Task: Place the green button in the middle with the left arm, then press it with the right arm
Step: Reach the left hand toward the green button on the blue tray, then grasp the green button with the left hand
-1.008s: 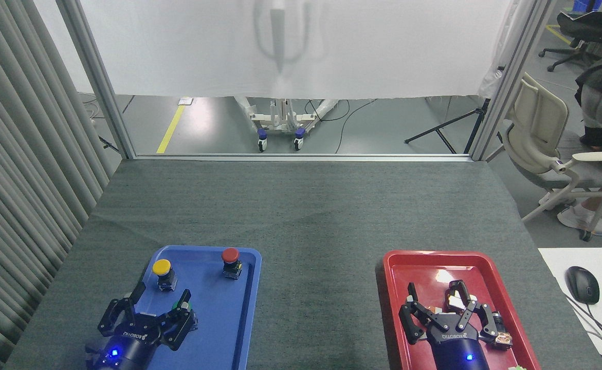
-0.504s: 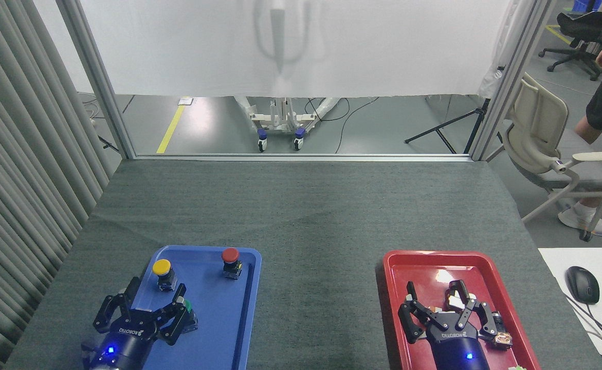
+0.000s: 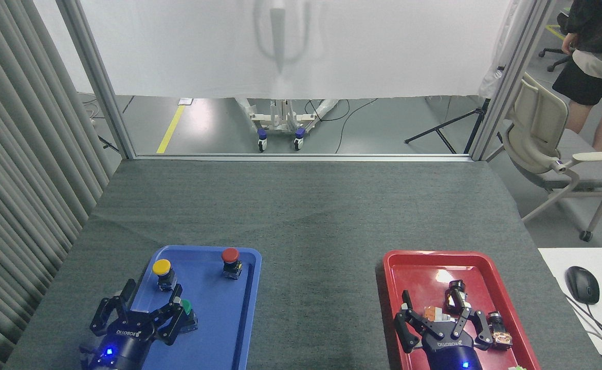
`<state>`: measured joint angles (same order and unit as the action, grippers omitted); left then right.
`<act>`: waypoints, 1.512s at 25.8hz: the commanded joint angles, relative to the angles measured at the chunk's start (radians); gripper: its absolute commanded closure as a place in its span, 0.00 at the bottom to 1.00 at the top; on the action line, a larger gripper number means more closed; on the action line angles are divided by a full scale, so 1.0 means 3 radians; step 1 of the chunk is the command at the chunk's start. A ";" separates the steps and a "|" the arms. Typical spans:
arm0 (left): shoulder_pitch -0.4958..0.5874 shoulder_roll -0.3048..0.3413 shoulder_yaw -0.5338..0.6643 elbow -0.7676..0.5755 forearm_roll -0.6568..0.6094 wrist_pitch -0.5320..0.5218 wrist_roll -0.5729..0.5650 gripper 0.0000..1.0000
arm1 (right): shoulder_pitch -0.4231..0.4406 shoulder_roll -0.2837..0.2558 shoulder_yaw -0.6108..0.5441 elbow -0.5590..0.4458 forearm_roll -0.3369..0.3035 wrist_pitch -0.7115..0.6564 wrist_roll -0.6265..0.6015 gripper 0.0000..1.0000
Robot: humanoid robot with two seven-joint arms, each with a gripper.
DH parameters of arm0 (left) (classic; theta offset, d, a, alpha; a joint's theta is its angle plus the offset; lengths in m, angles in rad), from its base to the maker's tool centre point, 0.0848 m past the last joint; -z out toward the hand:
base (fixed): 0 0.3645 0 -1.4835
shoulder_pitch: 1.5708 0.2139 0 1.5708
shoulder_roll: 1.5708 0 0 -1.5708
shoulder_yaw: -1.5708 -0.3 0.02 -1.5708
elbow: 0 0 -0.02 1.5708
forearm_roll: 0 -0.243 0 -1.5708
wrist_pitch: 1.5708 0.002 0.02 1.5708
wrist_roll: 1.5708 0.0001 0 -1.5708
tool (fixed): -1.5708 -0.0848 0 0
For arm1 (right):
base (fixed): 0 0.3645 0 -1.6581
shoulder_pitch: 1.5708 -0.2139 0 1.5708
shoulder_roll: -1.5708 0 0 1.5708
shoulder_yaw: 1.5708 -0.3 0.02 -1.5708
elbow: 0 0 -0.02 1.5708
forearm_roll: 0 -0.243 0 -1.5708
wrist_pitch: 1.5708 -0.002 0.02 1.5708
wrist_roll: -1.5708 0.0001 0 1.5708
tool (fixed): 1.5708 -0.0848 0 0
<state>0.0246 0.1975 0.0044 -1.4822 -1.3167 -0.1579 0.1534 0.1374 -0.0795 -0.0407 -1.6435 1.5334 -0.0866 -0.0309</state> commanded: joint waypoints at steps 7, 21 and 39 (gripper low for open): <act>-0.0021 -0.0009 -0.0009 -0.0009 0.0002 -0.0005 -0.0015 0.01 | 0.0038 -0.0016 -0.0043 -0.0013 -0.0014 -0.0008 -0.0025 0.00; -0.0026 0.0032 -0.0004 -0.0111 -0.0008 0.0010 -0.0036 0.01 | 0.0105 -0.0006 -0.0043 -0.0003 -0.0019 -0.0013 -0.0086 0.00; 0.0276 0.0012 0.0001 -0.0193 -0.0008 0.0010 -0.0036 0.01 | 0.0069 -0.0037 -0.0237 -0.0003 -0.0049 -0.0028 -0.0051 0.00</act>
<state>0.0592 0.2023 0.0052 -1.5319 -1.3184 -0.1529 0.1412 0.1516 -0.0914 -0.0992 -1.6430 1.5196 -0.0925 -0.0458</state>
